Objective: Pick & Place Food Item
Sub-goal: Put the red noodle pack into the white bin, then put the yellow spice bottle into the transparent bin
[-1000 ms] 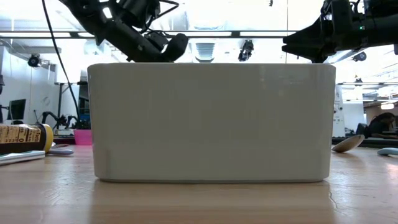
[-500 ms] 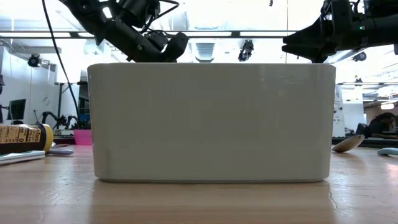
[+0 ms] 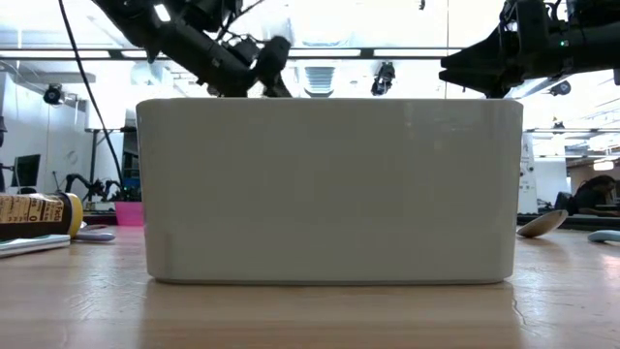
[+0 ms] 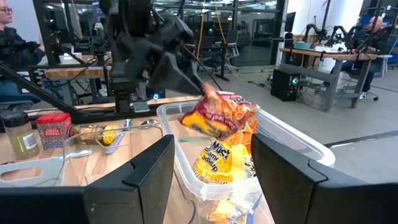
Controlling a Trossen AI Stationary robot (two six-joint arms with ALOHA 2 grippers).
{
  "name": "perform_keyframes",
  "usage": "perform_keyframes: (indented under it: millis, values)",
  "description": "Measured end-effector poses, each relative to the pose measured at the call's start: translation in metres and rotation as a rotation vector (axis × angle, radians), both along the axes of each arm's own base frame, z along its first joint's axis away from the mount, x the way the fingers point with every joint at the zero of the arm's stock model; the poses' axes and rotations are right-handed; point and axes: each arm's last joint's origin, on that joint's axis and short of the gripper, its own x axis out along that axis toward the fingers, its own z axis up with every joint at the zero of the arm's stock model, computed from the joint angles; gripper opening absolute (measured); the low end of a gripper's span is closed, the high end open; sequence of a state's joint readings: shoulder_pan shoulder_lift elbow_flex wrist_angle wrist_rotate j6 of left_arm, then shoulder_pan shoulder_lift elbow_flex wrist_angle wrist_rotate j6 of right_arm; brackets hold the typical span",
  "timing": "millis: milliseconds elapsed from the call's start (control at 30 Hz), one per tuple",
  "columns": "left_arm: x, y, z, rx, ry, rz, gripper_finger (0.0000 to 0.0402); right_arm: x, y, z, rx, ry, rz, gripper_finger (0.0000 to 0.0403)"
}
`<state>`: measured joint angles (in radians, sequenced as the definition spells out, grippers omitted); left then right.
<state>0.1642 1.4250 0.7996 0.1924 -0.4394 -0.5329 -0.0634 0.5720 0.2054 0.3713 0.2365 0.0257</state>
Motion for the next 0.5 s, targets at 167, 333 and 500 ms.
perform_keyframes:
  millis: [167, 333, 500]
  values:
    - [-0.007, -0.002, 0.017, 0.037, -0.043, -0.032, 0.0282, 0.0, 0.0, 0.0, 0.0, 0.001, 0.0, 0.0211]
    - [-0.009, -0.005, 0.022, 0.062, -0.038, -0.081, 0.0283, 0.0, 0.0, 0.0, 0.0, 0.001, 0.0, 0.0211]
    - [-0.01, -0.005, 0.022, 0.063, -0.039, -0.085, 0.0283, 0.0, 0.0, 0.0, 0.0, 0.0, 0.0, 0.0211]
